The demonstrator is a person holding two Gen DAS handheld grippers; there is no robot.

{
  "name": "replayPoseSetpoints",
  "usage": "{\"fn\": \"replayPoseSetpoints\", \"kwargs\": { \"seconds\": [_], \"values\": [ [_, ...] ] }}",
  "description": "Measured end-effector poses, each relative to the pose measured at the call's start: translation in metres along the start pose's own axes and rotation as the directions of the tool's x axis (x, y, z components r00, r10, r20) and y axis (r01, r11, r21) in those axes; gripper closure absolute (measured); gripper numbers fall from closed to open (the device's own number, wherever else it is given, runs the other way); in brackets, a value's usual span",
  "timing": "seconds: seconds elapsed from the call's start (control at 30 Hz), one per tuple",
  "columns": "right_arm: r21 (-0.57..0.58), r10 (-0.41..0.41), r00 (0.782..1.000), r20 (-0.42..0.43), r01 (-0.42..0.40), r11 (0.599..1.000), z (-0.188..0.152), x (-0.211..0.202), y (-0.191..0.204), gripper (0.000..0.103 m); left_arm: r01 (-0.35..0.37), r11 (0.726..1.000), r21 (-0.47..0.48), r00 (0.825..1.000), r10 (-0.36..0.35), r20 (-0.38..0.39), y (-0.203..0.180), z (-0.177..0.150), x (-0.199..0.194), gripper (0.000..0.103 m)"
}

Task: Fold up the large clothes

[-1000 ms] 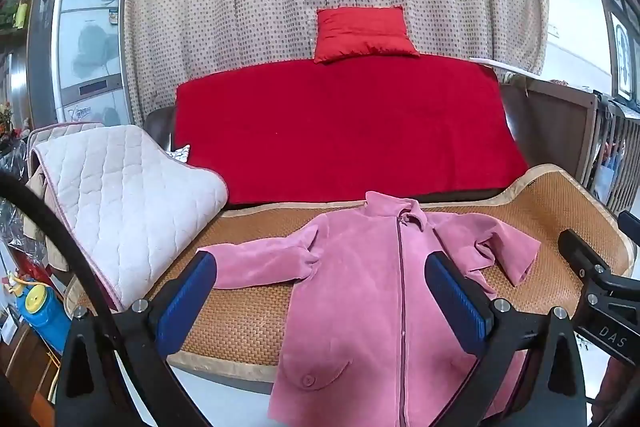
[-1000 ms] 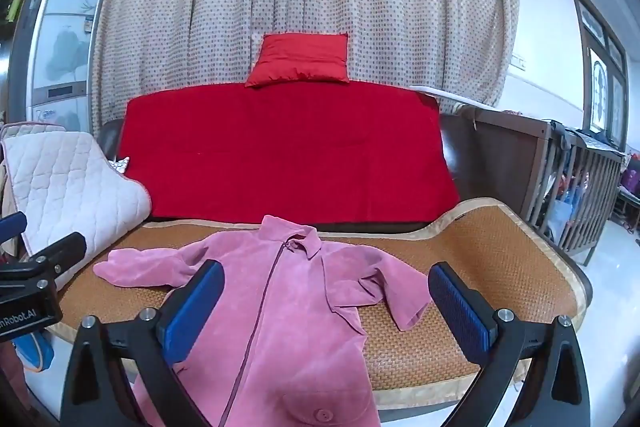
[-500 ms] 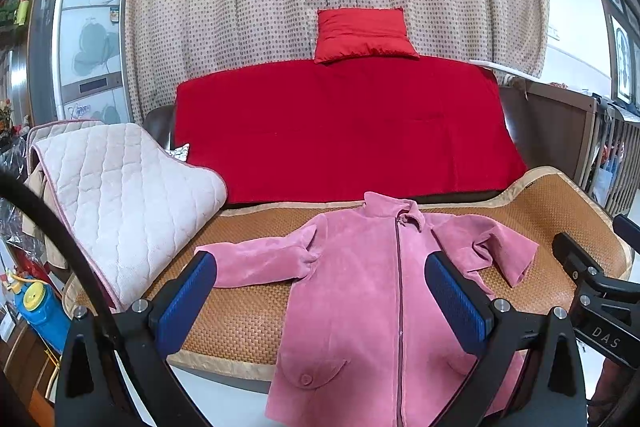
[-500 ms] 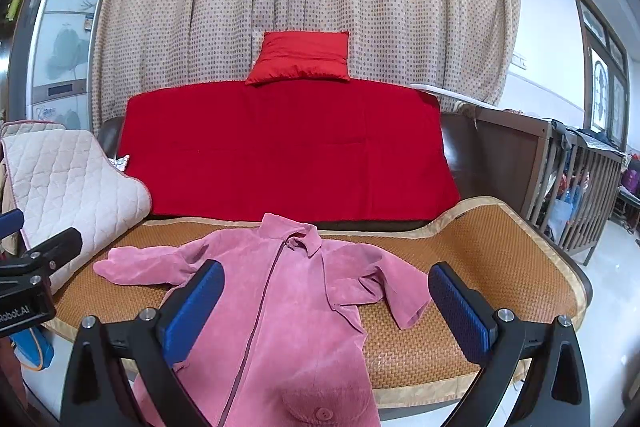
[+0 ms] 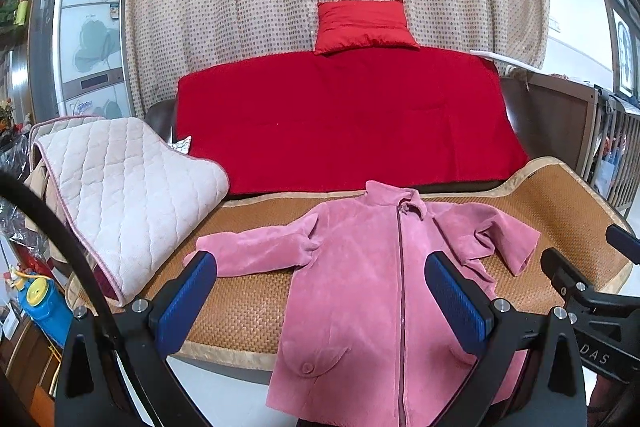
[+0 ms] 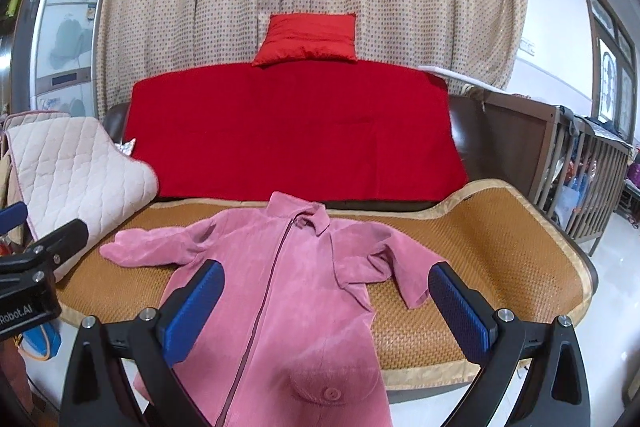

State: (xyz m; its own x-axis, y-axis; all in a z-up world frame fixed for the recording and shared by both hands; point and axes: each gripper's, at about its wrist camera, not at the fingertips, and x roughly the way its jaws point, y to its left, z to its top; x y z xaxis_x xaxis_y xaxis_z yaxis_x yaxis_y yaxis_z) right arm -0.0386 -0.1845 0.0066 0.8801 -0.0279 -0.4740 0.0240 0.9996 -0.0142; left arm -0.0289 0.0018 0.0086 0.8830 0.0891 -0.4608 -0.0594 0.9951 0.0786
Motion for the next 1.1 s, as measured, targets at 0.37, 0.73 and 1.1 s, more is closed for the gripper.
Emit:
{"fn": "replayPoseSetpoints", "kwargs": {
  "seconds": [0.37,0.73,1.1],
  "values": [
    [-0.002,0.001,1.000,-0.028,-0.001,1.000,-0.005,0.002,0.001,0.000,-0.043,0.999,-0.006,0.999,0.043,-0.020,0.005,-0.013,0.012,0.000],
    [-0.012,-0.001,0.999,-0.038,0.000,1.000,-0.007,0.004,0.004,0.000,-0.051,0.998,-0.023,0.998,0.050,-0.035,0.013,-0.018,0.019,0.000],
    [-0.019,-0.006,0.999,-0.044,0.005,1.000,-0.007,0.006,0.006,0.000,-0.046,0.999,-0.030,0.998,0.045,-0.044,0.015,-0.021,0.021,0.000]
  ]
}}
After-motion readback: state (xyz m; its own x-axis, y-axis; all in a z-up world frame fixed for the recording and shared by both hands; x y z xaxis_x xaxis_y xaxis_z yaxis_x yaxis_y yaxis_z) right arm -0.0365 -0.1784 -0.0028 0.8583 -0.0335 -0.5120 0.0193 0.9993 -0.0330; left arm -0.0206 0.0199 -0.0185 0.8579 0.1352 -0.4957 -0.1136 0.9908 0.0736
